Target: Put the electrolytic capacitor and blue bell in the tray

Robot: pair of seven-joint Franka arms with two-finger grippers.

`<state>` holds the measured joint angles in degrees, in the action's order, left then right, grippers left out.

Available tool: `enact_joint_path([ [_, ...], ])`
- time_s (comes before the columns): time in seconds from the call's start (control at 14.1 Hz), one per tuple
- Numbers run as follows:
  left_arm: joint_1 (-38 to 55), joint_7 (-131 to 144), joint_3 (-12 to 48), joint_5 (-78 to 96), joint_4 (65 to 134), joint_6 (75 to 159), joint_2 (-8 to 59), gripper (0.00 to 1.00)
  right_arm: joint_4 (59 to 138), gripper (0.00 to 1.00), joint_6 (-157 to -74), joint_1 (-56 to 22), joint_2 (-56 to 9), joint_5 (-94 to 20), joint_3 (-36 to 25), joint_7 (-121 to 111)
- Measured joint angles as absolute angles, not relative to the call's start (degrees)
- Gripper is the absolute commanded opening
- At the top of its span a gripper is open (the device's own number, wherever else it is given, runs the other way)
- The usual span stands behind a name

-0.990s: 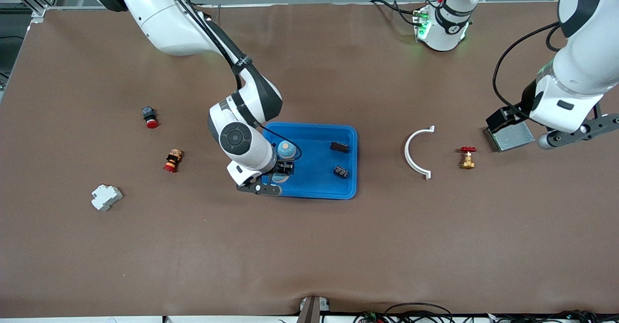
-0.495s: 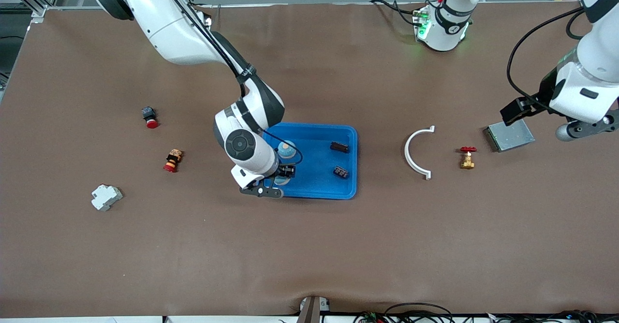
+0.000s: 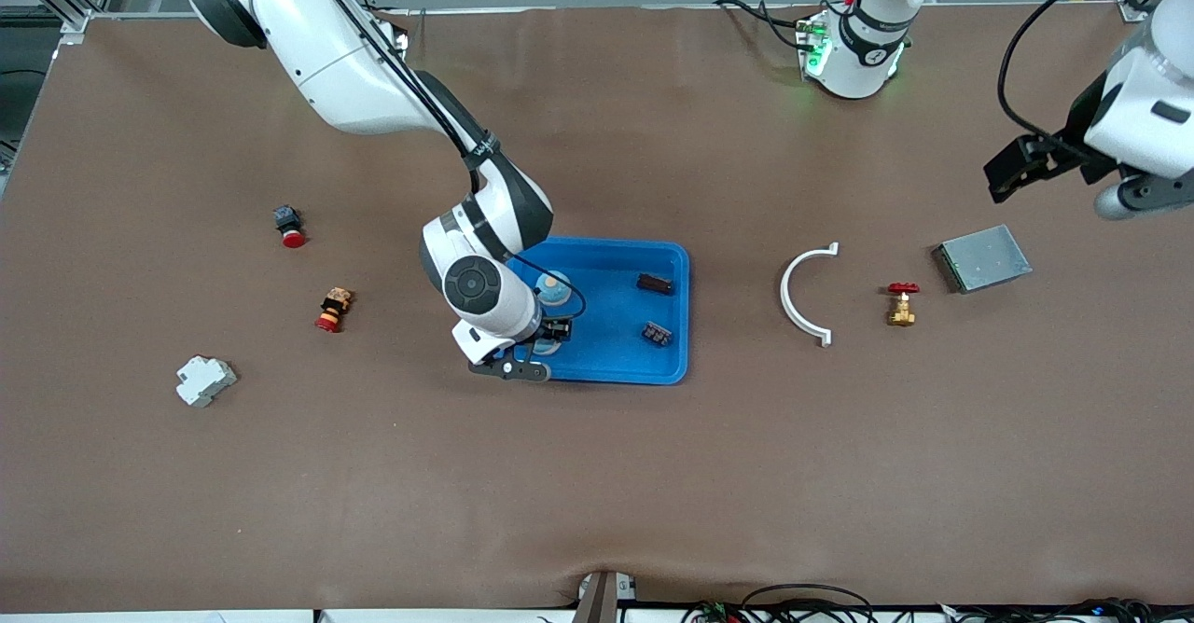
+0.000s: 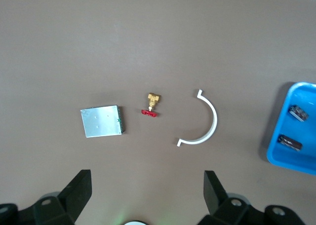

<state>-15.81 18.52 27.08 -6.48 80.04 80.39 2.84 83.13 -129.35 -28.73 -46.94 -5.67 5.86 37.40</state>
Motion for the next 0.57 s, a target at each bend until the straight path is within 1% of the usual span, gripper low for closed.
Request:
enact_joint_path([
  [0.07, -14.45, 17.77, 24.53, -4.44, 80.39, 79.93, 1.85, 1.00, 83.13, 1.00, -129.35, -28.73, -46.94, -5.66, 5.85, 37.40],
  [0.28, -6.79, 15.67, 14.27, -1.48, 82.90, 79.48, -0.97, 1.00, 83.05, 1.00, -129.28, -28.73, -46.94, -5.64, 5.84, 37.39],
  [0.42, -4.31, 15.21, 11.69, -1.24, 85.05, 79.62, -2.68, 1.00, 82.66, 1.00, -128.99, -28.73, -46.87, -5.63, 5.85, 37.37],
  [0.57, -4.01, 14.79, 11.60, -1.23, 87.36, 80.76, -4.12, 1.00, 81.24, 1.00, -125.18, -28.73, -45.95, -5.63, 5.88, 37.37],
])
